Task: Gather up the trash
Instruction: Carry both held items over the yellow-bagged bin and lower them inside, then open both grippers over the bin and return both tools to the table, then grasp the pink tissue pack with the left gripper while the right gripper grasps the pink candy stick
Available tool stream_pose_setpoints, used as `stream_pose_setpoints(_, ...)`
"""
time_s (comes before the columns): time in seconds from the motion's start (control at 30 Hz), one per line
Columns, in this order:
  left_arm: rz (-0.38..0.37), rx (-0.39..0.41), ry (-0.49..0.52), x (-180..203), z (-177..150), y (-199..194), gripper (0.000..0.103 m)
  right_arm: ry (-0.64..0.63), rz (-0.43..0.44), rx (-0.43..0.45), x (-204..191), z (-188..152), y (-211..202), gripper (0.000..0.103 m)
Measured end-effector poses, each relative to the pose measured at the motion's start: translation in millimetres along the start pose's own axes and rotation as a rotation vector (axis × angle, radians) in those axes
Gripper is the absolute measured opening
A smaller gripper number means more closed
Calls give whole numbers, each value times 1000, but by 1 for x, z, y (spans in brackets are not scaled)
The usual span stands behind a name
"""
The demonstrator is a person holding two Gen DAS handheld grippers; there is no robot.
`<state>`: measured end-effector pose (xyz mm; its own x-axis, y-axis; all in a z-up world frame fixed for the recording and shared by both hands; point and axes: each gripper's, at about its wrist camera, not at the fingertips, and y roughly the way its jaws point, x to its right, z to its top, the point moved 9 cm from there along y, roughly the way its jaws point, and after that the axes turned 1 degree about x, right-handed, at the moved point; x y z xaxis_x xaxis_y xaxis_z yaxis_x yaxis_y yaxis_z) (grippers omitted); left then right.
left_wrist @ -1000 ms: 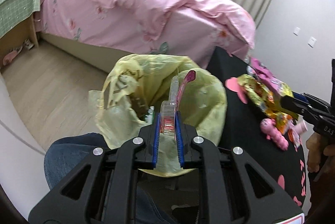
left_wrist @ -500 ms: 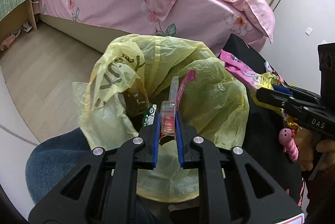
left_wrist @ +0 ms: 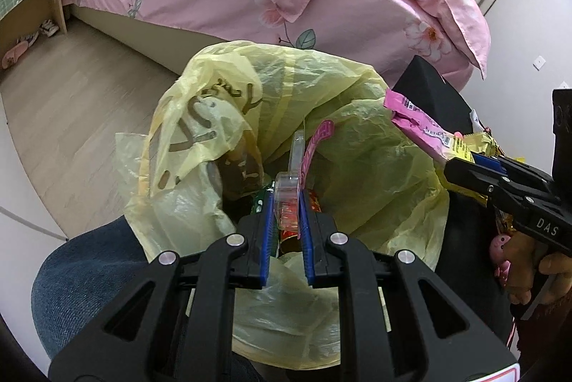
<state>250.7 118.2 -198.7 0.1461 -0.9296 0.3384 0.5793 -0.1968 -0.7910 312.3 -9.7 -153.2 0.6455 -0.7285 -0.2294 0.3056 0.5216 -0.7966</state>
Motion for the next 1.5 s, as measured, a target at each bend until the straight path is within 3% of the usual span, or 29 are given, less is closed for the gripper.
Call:
stream_pose_setpoints(0.23,-23,29,-57,-11,3,-14,14,-27,10,24,-14,5,0,34)
stream_pose_setpoints(0.3,-38,61,-104,-16,7,-24,20,-17,23,35,-15,7,-1,47)
stream_pose_setpoints(0.37,-50,102,-129,-19,13,-36,38,-18,10,53,-16,7,-6,51)
stream_pose_setpoints(0.43,-31,150,-125,-20,20,-48,45,-21,-2,71,-15,6,-13,55)
stream_pose_setpoints(0.63,13,257,-64,-3,34,-78,53,16,-71,163,4,-14,-66,56)
stream_pose_setpoints(0.77,-49,278,3,39,33,-87,56,78,-115,223,23,-39,-106,58)
stream_pose_setpoints(0.93,-159,229,132,112,16,-87,56,141,-216,311,52,-78,-167,59)
stream_pose_setpoints(1.13,-279,226,307,193,-6,-90,56,228,-343,381,97,-134,-235,68)
stream_pose_setpoints(1.23,-325,213,374,223,-19,-87,58,241,-370,392,110,-154,-252,72)
stream_pose_setpoints(1.33,-366,193,427,248,-27,-78,58,272,-343,389,120,-176,-260,72)
stream_pose_setpoints(1.5,-401,182,546,281,-17,-54,58,300,-390,349,139,-205,-261,72)
